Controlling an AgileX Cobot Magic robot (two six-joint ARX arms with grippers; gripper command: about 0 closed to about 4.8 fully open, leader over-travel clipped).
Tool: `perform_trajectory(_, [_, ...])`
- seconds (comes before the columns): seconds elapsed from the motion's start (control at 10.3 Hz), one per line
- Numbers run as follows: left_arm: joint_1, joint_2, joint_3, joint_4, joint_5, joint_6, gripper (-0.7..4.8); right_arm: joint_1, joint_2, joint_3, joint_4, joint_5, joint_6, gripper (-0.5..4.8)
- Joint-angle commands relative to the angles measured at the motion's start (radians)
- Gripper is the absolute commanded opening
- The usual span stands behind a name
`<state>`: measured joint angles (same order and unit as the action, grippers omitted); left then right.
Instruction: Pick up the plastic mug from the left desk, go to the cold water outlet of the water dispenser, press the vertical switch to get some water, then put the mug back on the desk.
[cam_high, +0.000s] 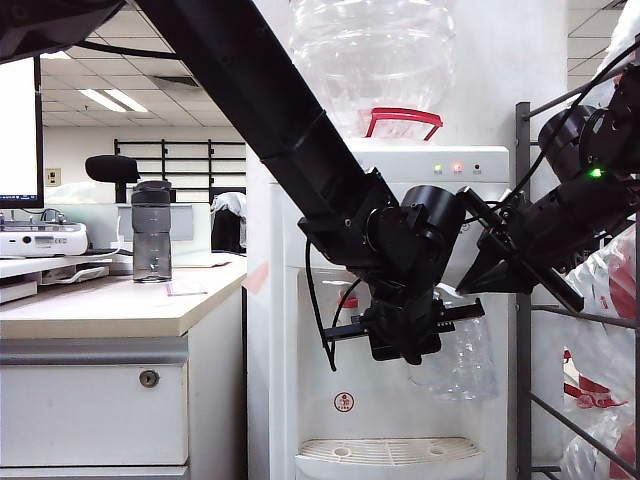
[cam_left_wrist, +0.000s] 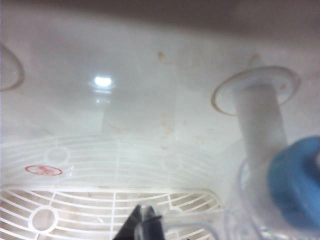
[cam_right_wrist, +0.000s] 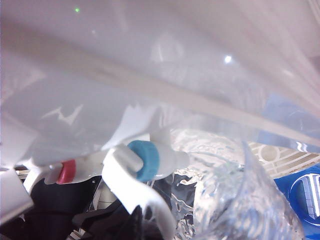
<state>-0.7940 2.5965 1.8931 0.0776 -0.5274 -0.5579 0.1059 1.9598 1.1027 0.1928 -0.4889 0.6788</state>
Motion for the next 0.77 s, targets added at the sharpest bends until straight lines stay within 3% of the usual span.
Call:
perform_trajectory(0.1, [0.009,-0.01,0.01,0.028,0.016,0.008,-0.07,0.002,0.008,-0.006,-0.04,0.027,-0.006,-0.05])
perform_trajectory(0.77, [0.009,-0.01,0.01,0.027,0.016,0.008,-0.07,-0.002,-0.003,-0.006,-0.039,0.03,-0.007,-0.05])
